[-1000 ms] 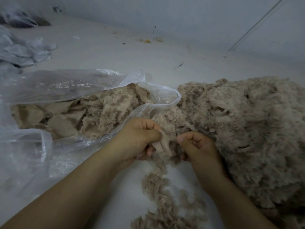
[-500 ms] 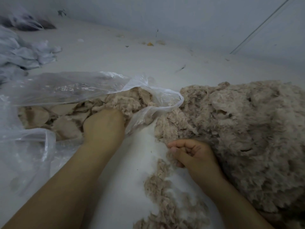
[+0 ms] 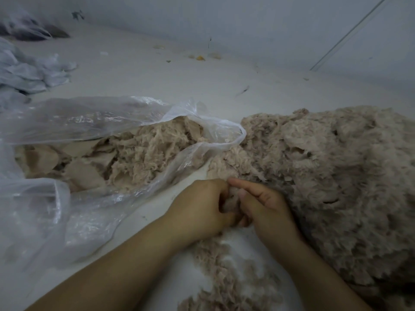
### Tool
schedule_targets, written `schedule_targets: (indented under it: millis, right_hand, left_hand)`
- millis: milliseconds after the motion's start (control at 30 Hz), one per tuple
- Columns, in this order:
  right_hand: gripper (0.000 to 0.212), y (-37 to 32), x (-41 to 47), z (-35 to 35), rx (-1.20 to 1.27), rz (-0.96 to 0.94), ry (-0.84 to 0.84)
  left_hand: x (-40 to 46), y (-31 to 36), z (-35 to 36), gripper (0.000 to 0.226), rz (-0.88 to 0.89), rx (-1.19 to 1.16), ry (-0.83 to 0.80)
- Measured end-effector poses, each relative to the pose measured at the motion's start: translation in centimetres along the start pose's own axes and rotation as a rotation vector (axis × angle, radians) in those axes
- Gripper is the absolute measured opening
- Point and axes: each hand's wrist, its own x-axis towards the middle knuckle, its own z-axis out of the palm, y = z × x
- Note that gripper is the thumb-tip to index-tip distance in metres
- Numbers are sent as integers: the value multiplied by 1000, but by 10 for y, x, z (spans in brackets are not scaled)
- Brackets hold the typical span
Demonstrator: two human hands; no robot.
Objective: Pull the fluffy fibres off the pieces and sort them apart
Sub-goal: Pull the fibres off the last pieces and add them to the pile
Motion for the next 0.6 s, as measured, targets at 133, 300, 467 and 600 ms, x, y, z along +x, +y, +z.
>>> schedule_targets:
  millis: [133,300,467,600]
  right_hand:
    - [32,-2,-1,1,38,11,58]
    - [35,-3,-1,0,17,33,68]
    - [29,-8,-3,1,25,1,9]
    - [37,-9,-3,2,-36,3,11]
  left_hand:
    - [-7,6,-3,9,-139,-407,-463]
    - [-7,2,-7,23,-213,-485,-255]
    - [-1,4,5,27,-118,-511,-85]
    - [-3,4,7,20,-86,-569,-80]
